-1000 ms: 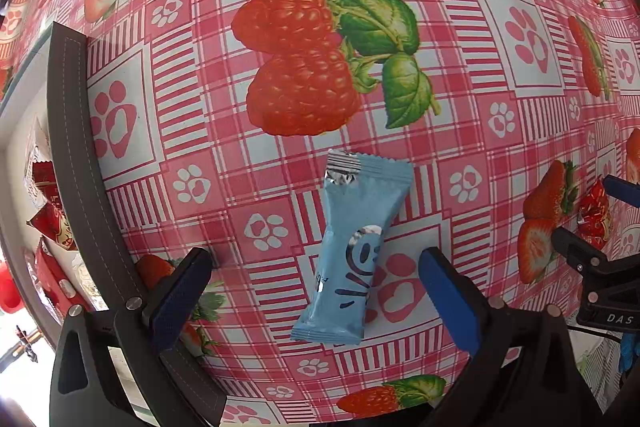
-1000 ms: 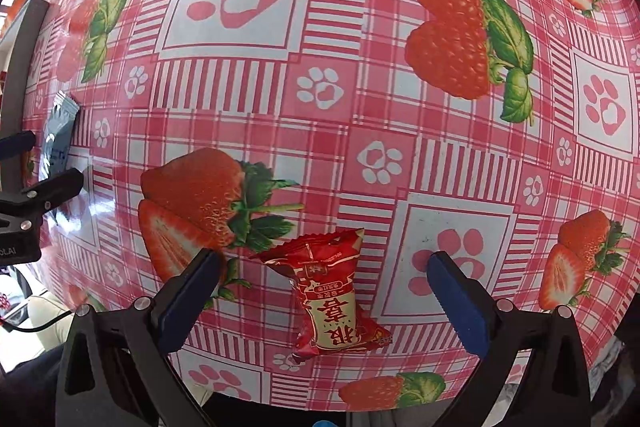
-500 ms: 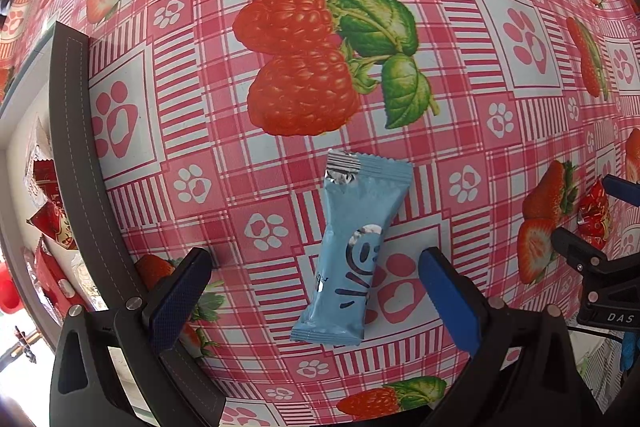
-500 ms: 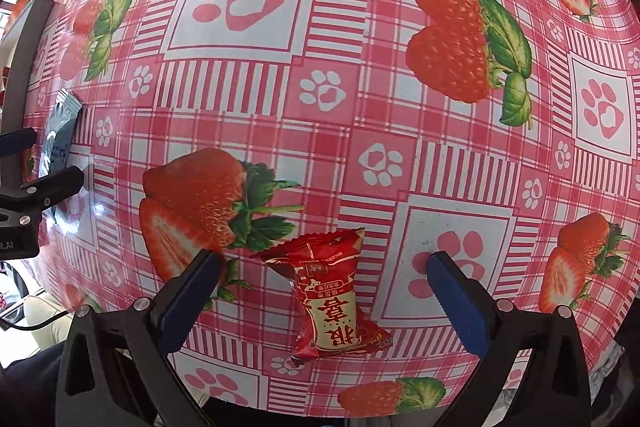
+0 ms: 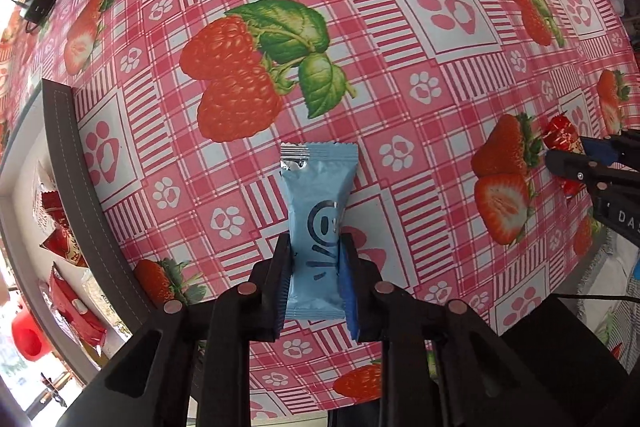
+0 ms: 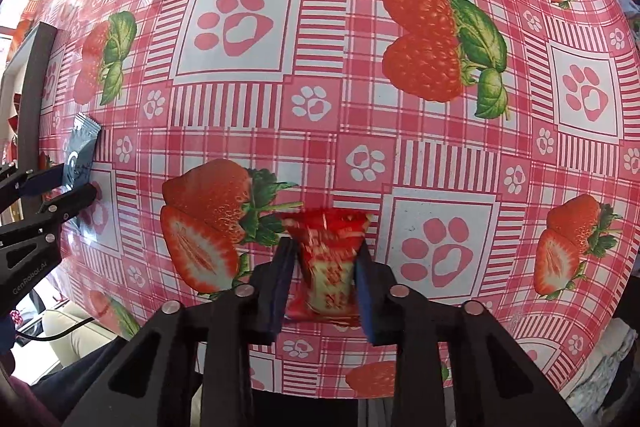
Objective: Organize snacks
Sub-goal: 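Close the left tool on the blue bar while the right tool grasps the red candy, then carry the blue bar and red candy toward the grey tray with both tools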
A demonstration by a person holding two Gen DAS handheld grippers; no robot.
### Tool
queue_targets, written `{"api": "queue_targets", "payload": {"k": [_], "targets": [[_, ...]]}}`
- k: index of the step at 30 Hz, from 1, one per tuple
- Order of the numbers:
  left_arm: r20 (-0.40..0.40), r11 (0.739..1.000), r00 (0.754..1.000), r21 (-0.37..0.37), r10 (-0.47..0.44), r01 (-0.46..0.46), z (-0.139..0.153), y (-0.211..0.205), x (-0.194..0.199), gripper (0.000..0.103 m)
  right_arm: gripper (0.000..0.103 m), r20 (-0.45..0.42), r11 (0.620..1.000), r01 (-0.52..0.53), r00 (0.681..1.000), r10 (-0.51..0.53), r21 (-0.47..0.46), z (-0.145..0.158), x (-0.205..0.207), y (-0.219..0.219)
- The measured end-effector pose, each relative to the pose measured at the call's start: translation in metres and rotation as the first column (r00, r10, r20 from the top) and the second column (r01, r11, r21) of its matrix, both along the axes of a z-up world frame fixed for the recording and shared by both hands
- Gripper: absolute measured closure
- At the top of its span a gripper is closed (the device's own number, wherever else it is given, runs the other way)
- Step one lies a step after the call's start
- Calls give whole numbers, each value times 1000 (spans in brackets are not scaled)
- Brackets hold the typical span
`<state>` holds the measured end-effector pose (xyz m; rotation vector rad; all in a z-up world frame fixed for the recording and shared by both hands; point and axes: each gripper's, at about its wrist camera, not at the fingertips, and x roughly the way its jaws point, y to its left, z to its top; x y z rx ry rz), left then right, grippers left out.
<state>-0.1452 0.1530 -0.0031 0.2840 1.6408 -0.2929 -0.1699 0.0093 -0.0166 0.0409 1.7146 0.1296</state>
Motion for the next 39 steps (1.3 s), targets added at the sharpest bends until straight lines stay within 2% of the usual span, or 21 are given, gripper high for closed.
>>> {"api": "queue_targets", "payload": {"k": [4, 8, 14, 18, 21, 30, 39], "targets": [[9, 998, 999, -48, 46, -46, 9, 8, -3, 78, 76, 9, 997, 56, 998, -56, 54, 9, -1, -12], [54, 995, 996, -77, 74, -70, 26, 17, 1, 78, 76, 23, 989, 106, 994, -109, 100, 21, 1, -25], [109, 988, 988, -126, 107, -93, 55, 28, 11, 78, 76, 42, 962, 211, 974, -221, 174, 41, 8, -62], [118, 986, 987, -141, 110, -93, 63, 31, 10, 78, 76, 20, 935, 286, 955, -296, 208, 40, 7, -81], [125, 984, 985, -148, 121, -102, 67, 37, 3, 78, 76, 5, 930, 308, 949, -315, 202, 37, 1, -92], [170, 969, 965, -181, 201, -170, 81, 69, -1, 78, 76, 31, 949, 228, 970, -240, 215, 50, 11, -64], [206, 954, 939, -182, 276, -240, 87, 99, -3, 78, 76, 63, 969, 86, 993, -104, 232, 63, 43, -4]]}}
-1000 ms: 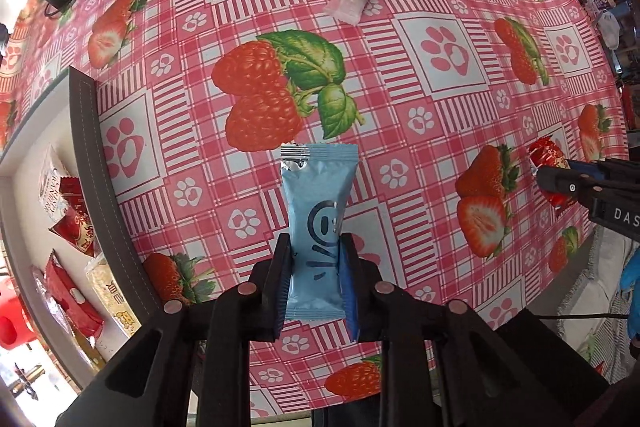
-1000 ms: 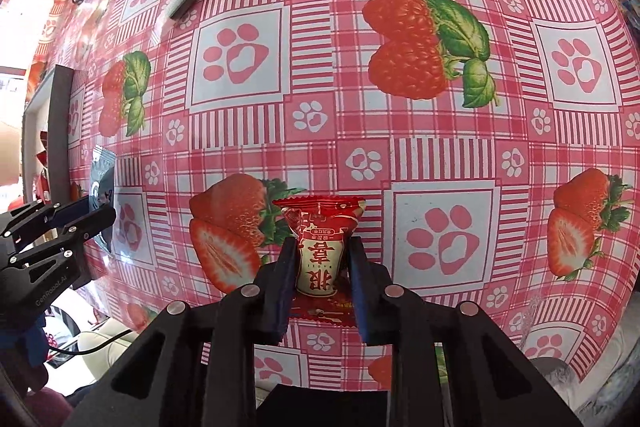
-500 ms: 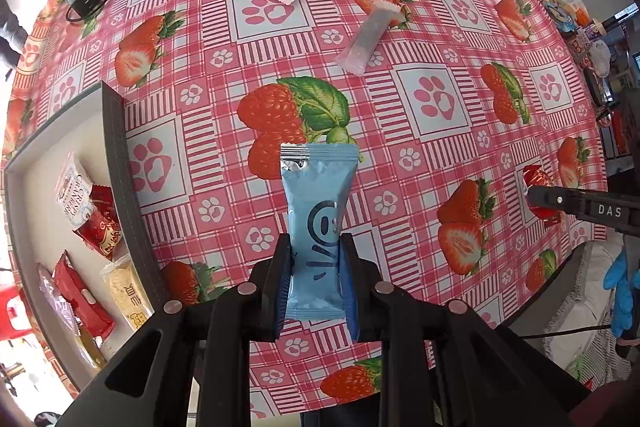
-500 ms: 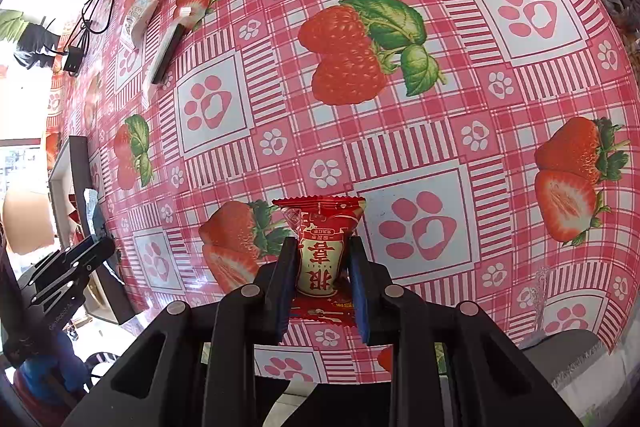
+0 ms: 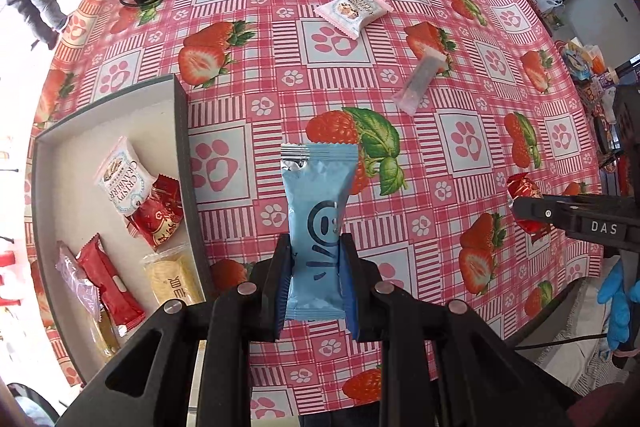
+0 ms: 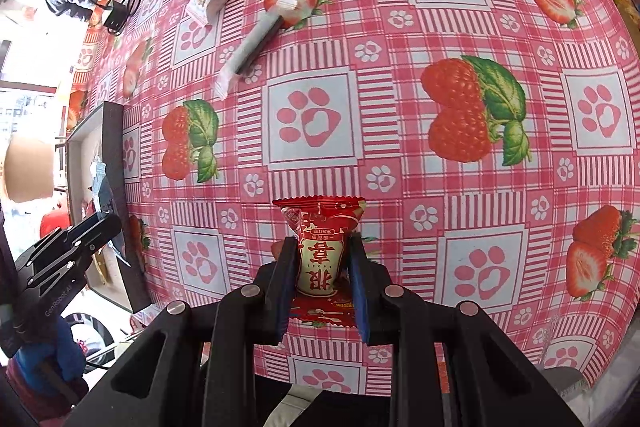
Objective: Organize snacks
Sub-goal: 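Carry the blue bar and red candy toward the grey tray with both tools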
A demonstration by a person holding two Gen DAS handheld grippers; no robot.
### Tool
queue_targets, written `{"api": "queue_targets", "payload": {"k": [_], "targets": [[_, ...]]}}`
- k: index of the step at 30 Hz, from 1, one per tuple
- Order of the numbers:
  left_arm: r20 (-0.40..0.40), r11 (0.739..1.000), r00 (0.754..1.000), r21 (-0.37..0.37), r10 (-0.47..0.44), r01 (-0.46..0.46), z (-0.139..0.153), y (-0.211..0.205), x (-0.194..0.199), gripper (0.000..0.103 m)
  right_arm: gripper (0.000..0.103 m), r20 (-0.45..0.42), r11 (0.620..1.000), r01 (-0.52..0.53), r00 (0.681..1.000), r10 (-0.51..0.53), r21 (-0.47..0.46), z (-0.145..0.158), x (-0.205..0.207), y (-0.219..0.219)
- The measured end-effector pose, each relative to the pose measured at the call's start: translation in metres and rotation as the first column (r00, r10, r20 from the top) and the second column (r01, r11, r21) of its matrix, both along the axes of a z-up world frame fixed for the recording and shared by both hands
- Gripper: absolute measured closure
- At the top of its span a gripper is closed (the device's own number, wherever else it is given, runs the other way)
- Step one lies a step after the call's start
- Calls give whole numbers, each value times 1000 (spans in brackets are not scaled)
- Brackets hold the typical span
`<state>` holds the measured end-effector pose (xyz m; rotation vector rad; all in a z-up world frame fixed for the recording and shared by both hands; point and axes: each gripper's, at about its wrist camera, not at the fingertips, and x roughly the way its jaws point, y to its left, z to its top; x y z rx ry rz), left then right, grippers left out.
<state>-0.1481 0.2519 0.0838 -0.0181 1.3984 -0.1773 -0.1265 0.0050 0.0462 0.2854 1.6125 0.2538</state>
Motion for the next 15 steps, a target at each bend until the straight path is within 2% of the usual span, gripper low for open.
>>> {"api": "queue_targets", "payload": {"k": [8, 15], "targets": [[39, 997, 996, 13, 77, -78, 9, 37, -2, 78, 76, 24, 990, -141, 990, 141, 7, 10, 22, 64], [48, 991, 991, 17, 128, -129, 10, 70, -6, 78, 76, 49, 976, -219, 975, 219, 13, 18, 28, 107]]}}
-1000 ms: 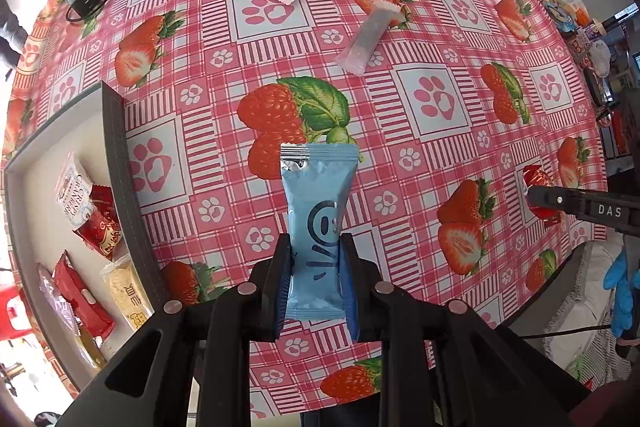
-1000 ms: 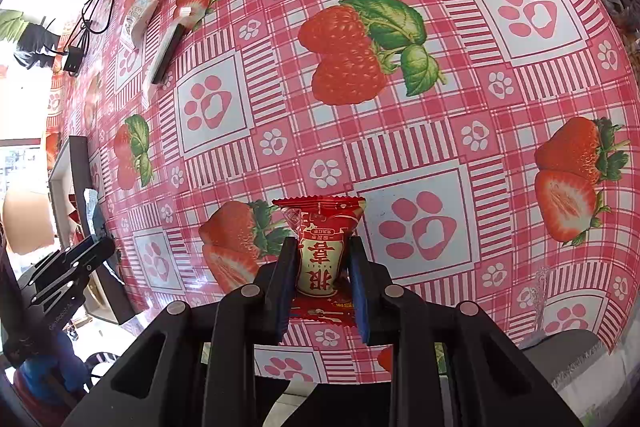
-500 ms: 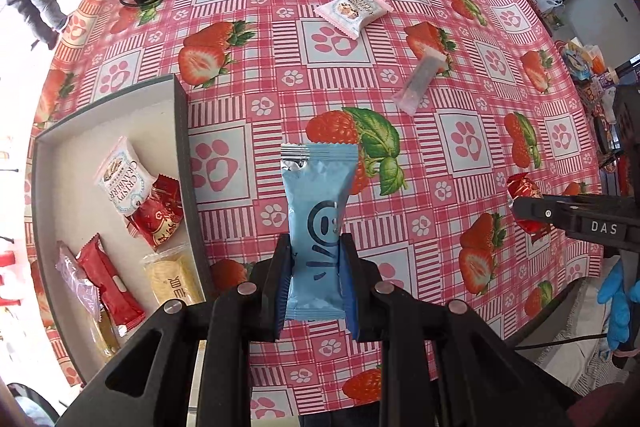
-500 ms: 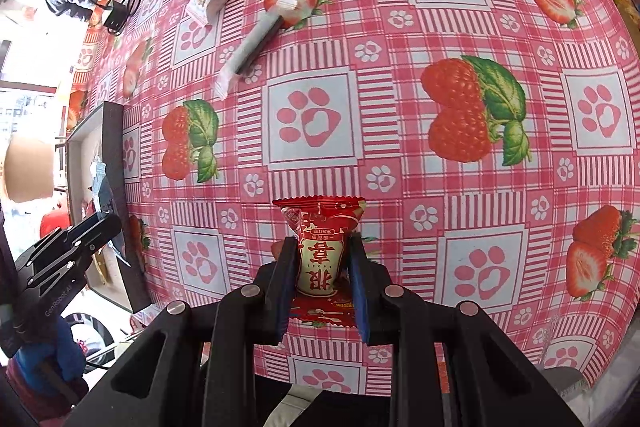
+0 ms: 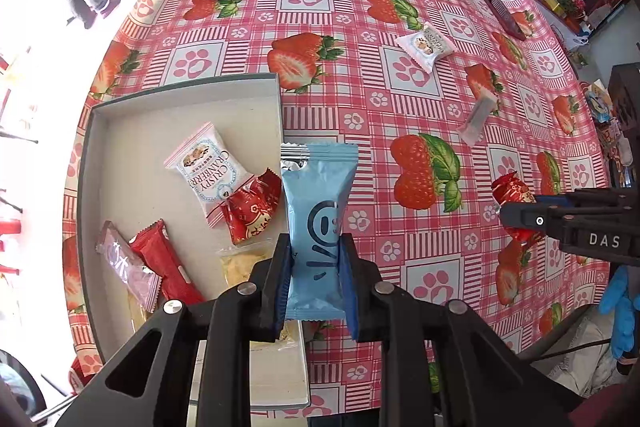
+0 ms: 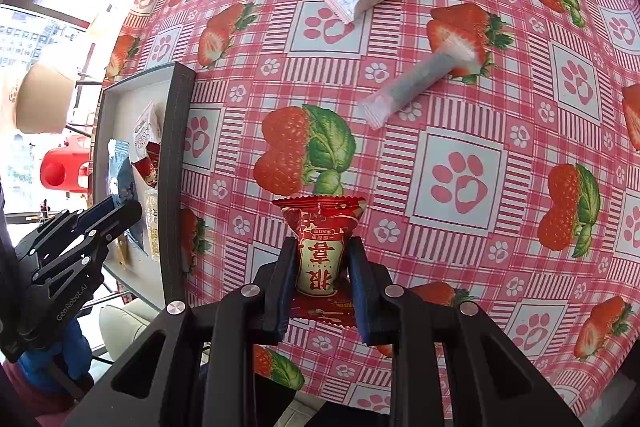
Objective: Organize snacks
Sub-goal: 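Carry the blue bar and red candy toward the grey tray with both tools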
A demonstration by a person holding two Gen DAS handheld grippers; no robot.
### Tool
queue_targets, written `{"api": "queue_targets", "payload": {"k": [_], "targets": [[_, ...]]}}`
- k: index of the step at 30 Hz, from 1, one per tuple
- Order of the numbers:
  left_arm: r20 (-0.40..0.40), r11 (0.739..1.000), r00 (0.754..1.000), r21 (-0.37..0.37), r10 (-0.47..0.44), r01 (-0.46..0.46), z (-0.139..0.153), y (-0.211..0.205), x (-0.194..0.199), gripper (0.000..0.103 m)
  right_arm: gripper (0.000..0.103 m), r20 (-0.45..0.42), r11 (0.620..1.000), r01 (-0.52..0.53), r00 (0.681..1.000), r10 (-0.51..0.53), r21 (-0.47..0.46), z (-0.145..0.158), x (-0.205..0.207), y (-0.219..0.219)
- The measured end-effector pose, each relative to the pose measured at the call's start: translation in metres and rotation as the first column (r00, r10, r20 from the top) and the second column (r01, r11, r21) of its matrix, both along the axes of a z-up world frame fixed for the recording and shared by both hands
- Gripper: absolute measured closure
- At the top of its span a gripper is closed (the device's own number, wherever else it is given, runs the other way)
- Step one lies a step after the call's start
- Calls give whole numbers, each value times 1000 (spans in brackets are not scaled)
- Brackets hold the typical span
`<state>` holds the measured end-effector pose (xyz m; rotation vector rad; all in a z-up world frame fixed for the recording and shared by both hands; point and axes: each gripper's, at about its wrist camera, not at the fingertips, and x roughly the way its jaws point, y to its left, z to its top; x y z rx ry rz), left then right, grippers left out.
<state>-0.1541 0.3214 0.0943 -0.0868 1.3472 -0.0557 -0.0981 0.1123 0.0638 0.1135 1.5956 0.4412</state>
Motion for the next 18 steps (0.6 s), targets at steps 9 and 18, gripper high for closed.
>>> {"api": "queue_targets", "payload": {"k": [9, 18], "targets": [[4, 997, 997, -6, 77, -77, -3, 42, -10, 78, 76, 35, 996, -94, 995, 94, 6, 17, 3, 57], [0, 987, 988, -20, 156, -156, -13, 81, -25, 78, 76, 72, 977, -212, 975, 210, 25, 39, 2, 126]]}}
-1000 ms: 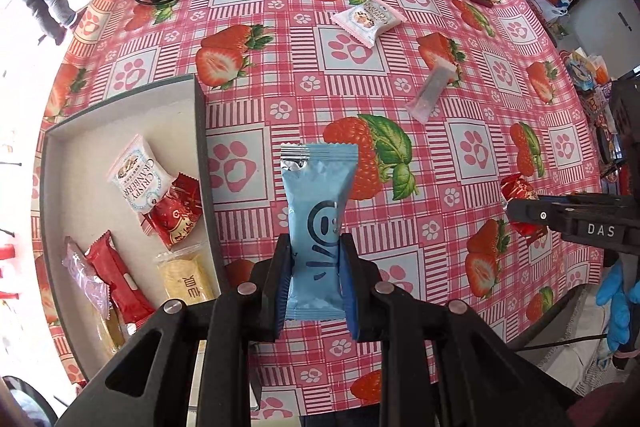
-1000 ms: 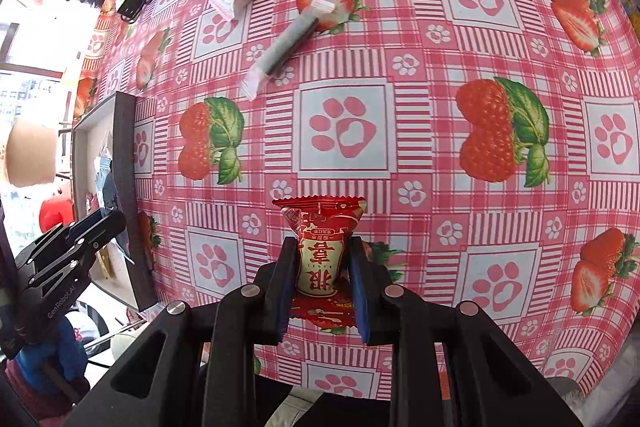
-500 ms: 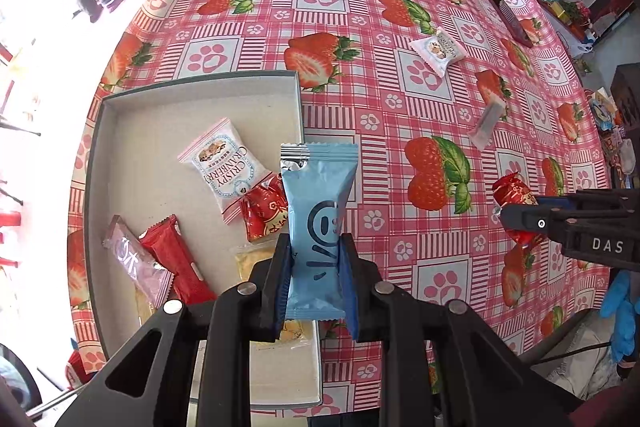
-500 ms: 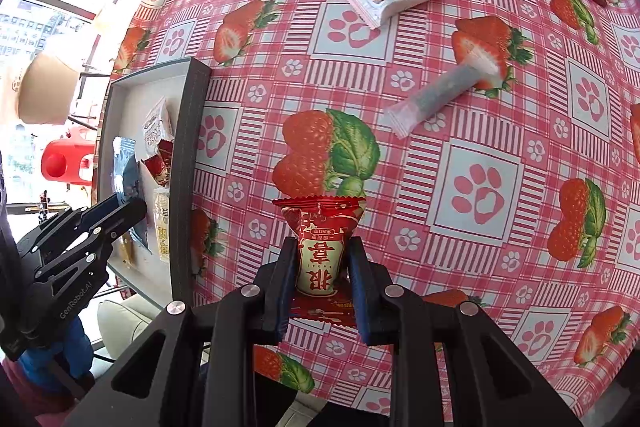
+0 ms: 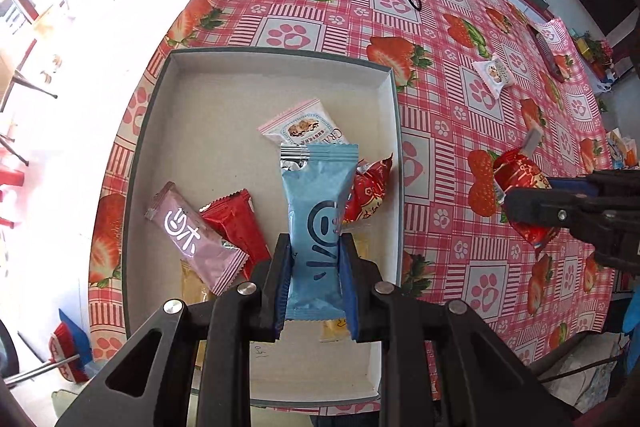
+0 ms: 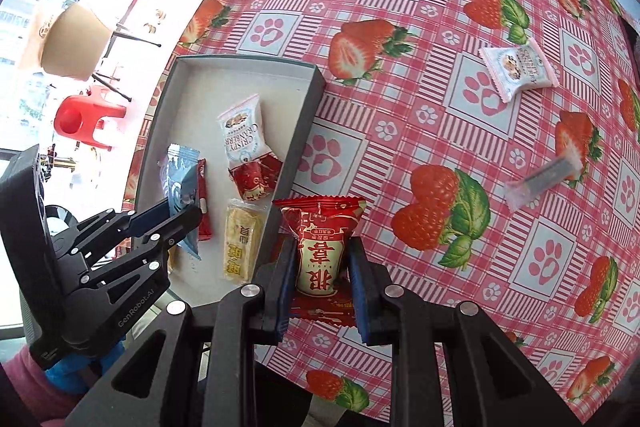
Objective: Organize snacks
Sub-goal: 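Carry the blue bar and red candy toward the grey tray with both tools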
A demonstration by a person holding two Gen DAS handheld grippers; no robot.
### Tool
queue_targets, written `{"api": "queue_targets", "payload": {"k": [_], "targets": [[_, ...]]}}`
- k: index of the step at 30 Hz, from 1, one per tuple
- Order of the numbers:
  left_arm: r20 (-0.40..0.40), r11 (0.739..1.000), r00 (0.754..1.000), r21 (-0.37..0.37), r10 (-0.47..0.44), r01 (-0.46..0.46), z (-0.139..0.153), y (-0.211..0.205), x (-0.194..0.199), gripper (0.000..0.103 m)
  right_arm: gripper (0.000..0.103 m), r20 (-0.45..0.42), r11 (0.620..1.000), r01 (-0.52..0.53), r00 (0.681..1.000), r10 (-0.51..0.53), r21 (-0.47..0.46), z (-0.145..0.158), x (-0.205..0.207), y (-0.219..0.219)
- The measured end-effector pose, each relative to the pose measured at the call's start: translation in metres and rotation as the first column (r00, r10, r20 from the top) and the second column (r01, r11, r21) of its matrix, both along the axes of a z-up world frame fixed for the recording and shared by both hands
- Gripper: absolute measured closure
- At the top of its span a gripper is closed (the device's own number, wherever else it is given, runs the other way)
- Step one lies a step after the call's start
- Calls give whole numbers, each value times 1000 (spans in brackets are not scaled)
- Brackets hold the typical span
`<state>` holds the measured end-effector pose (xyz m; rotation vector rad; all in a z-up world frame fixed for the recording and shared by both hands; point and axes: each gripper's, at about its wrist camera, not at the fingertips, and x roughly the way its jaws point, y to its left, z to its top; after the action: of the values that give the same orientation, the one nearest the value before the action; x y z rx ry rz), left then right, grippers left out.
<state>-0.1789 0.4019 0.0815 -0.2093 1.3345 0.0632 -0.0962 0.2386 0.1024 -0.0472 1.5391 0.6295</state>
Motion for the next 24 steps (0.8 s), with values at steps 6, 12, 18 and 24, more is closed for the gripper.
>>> {"api": "queue_targets", "payload": {"k": [6, 12, 18, 24], "targets": [[-20, 999, 999, -8, 40, -40, -10, 20, -10, 78, 76, 15, 997, -78, 997, 78, 2, 9, 1, 42], [-37, 998, 998, -10, 55, -55, -17, 32, -17, 78, 76, 19, 991, -136, 990, 136, 0, 13, 0, 72], [-46, 998, 997, -23, 57, -58, -22, 35, -19, 78, 76, 16, 985, -173, 985, 173, -9, 12, 0, 92], [-41, 998, 998, -27, 57, -58, -22, 38, -17, 78, 76, 23, 983, -184, 983, 184, -20, 14, 4, 99]]}}
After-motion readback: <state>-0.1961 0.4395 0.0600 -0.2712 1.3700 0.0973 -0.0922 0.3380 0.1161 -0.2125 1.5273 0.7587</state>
